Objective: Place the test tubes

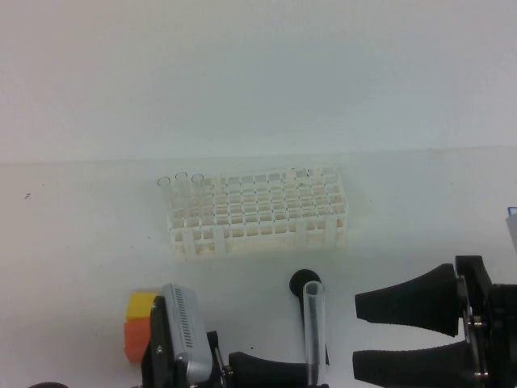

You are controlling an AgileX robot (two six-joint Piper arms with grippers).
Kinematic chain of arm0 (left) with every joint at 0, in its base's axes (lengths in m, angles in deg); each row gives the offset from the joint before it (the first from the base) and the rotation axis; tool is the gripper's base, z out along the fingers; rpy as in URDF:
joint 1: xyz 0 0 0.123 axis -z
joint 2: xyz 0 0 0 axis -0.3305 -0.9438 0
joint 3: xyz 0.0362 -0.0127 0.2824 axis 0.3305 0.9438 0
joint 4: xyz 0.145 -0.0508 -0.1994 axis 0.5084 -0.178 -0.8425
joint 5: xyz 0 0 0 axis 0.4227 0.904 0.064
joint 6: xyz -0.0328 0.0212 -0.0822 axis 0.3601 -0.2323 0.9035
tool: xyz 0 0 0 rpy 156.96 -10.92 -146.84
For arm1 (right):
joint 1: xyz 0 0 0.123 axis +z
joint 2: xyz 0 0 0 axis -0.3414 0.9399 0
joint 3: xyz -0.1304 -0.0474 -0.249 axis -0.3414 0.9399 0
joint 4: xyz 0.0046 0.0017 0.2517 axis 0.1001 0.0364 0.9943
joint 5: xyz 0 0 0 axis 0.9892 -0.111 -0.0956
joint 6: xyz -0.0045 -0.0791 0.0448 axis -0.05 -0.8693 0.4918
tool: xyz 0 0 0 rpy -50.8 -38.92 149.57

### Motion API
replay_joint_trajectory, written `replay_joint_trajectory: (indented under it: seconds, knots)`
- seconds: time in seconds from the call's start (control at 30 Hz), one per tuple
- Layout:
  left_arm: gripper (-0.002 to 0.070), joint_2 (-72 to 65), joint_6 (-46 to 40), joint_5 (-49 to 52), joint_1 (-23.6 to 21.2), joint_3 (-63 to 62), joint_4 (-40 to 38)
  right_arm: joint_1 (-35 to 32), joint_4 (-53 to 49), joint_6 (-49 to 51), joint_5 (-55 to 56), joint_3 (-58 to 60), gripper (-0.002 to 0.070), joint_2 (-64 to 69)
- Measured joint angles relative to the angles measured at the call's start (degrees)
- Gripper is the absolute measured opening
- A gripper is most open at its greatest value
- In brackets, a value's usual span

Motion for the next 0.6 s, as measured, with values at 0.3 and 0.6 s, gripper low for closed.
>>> replay_joint_trajectory:
  seconds: [0.3, 0.6]
  knots:
    - [0.0108, 0.0, 0.53, -0.11, 0.0, -0.5, -1.02, 2.49, 0.52, -2.38, 0.94, -2.42, 0.0457, 3.8]
    - [0.0108, 0.0, 1.85, -0.03, 0.0, -0.5, -3.31, 6.13, 0.74, -2.6, 1.64, -9.27, 0.0457, 9.14]
